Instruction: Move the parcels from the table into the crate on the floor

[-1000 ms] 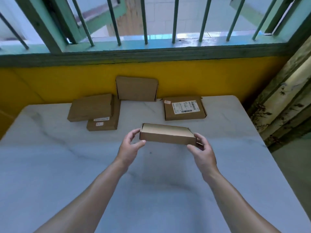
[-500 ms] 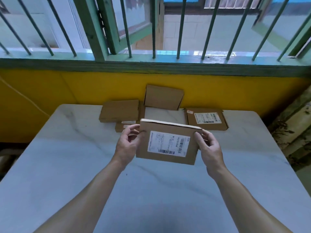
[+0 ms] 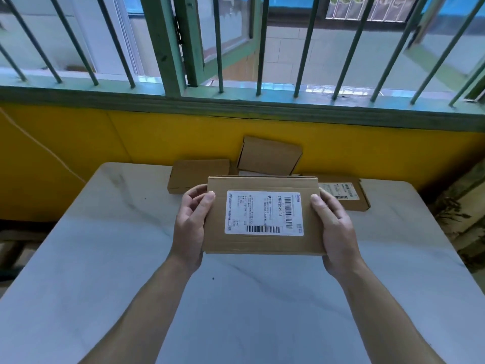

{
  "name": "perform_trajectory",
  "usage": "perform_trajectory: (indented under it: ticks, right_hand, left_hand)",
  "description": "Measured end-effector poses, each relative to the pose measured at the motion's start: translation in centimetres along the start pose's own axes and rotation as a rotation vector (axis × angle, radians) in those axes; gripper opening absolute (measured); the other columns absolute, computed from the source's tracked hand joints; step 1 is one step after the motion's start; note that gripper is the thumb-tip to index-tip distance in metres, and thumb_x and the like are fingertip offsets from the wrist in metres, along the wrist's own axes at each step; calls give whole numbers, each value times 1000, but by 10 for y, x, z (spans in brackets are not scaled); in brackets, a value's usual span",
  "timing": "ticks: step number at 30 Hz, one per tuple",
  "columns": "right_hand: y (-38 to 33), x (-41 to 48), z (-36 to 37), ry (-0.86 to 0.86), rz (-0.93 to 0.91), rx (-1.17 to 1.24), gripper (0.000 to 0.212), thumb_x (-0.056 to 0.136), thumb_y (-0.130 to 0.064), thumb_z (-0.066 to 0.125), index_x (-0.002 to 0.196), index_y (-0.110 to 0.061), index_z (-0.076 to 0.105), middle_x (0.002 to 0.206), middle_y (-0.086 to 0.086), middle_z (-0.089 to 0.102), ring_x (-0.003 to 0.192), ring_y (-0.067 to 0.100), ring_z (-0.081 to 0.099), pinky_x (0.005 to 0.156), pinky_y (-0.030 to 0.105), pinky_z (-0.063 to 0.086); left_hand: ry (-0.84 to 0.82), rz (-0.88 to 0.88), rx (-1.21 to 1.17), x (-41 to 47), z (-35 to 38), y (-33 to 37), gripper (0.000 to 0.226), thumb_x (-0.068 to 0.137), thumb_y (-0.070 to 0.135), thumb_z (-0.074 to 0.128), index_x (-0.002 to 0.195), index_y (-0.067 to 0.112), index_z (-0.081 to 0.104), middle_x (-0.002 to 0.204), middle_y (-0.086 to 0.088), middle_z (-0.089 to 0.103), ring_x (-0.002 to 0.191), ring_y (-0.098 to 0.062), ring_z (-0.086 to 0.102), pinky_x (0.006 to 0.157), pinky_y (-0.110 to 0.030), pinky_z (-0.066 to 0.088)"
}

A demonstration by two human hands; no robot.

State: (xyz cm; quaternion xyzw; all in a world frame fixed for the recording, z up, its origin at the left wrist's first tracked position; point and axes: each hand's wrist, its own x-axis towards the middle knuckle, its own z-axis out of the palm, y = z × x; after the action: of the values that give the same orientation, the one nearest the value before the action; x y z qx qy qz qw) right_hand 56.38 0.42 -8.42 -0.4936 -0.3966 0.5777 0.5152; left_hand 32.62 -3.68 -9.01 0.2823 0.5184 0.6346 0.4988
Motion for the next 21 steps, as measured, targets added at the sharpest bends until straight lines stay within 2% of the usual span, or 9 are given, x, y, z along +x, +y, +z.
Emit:
perform_trajectory:
  ticks: [2, 6, 10, 13, 17, 21]
  right_hand:
    - [-12, -7, 7, -11, -24, 35, 24, 94, -34, 61, 118, -37, 63, 104, 5, 75, 89, 22, 73, 63, 36, 59]
    - [-29, -22, 18, -36, -77, 101, 24, 94, -31, 61, 117, -35, 65, 100, 4, 76, 84, 21, 74, 58, 34, 59]
    - [-31, -29, 27, -40, -85, 110, 27, 95, -31, 59, 122, -33, 63, 101, 6, 76, 86, 22, 74, 58, 34, 60]
    - [-26, -30, 33, -64, -66, 104, 22, 95, -31, 59, 116, -35, 66, 101, 6, 76, 84, 20, 74, 57, 34, 59]
    - [-9, -23, 48, -120, -1, 106, 27, 95, -33, 60, 122, -32, 62, 106, 5, 75, 90, 22, 73, 59, 35, 59]
    - [25, -21, 85, -185, 121, 69, 25, 93, -35, 63, 117, -35, 63, 107, 0, 76, 93, 17, 73, 65, 35, 58]
  left_hand:
    - [-31, 38, 1, -3, -3, 15, 42, 86, 37, 66, 122, 21, 51, 114, -18, 66, 99, -32, 67, 79, -48, 58]
    - [-104, 108, -28, -7, -10, 38, 32, 86, 36, 62, 114, 23, 51, 100, -9, 71, 89, -24, 72, 67, -36, 62]
    - [-116, 133, -9, -11, -18, 45, 33, 86, 37, 60, 114, 22, 50, 102, -9, 71, 91, -24, 71, 68, -36, 62]
    - [-80, 145, 13, -18, -28, 45, 36, 86, 38, 60, 117, 22, 52, 102, -8, 72, 92, -24, 71, 67, -34, 61]
    - [-21, 75, 65, -36, -53, 39, 43, 86, 42, 60, 128, 29, 54, 116, -6, 71, 106, -23, 69, 80, -36, 60]
    - [142, -2, 116, -69, -95, 28, 40, 81, 42, 66, 120, 42, 59, 114, 8, 73, 105, -13, 69, 81, -28, 58]
